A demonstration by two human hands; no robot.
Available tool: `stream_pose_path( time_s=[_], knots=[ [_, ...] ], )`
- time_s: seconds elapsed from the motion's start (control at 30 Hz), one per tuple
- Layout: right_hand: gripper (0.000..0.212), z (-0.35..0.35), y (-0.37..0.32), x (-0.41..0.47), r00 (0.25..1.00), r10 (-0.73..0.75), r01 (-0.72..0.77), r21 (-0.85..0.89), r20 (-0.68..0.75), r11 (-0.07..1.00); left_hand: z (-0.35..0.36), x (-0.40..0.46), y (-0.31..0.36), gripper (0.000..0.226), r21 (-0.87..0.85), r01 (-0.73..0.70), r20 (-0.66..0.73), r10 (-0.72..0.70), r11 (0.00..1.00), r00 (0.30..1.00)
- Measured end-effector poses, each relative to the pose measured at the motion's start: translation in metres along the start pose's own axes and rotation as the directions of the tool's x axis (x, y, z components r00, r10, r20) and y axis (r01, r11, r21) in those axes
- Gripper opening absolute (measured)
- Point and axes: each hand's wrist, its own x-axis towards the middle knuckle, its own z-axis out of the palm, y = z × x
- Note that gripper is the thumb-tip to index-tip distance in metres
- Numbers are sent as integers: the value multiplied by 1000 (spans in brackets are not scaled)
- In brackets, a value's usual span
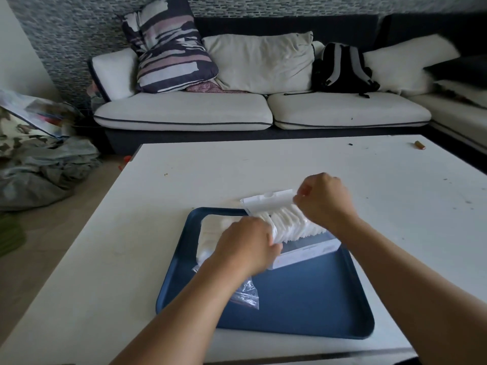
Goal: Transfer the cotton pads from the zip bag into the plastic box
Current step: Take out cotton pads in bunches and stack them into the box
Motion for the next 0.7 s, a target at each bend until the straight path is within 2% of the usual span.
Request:
stream_pose_path(
  time_s=[0.03, 0.1, 0.17, 0.2, 0.3, 0.4, 0.57, 0.7],
  knots=[
    [29, -4, 10, 2, 1000, -30, 30, -96, -5, 995, -1, 1, 0, 23, -8, -14, -101, 13, 1000, 995],
    [78, -3, 32, 3, 980, -75, 125, -271, 187, 955, 0, 6, 1, 44, 19, -32, -201, 35, 999, 979],
    [112, 8, 45, -2, 932, -103, 224, -328, 348, 917, 6, 10, 1, 73, 92, -51, -152, 65, 994, 986],
    [116, 16, 48, -4, 911, -121, 250, -295, 395, 922, 11, 12, 2, 83, 136, -60, -87, 72, 989, 994],
    [103, 31, 49, -8, 894, -169, 268, -193, 416, 944, 27, 17, 3, 89, 186, -7, 96, -11, 983, 995],
    [92, 30, 42, -8, 917, -132, 246, -272, 377, 930, 32, 21, 2, 93, 198, 52, 141, -81, 979, 987],
    [105, 37, 36, -12, 924, -114, 274, -421, 366, 865, 30, 20, -3, 85, 245, -20, 207, -32, 969, 978],
    [89, 52, 34, -11, 927, -198, 323, -408, 319, 854, 34, 18, -5, 79, 223, -76, 196, 31, 972, 980]
  ],
)
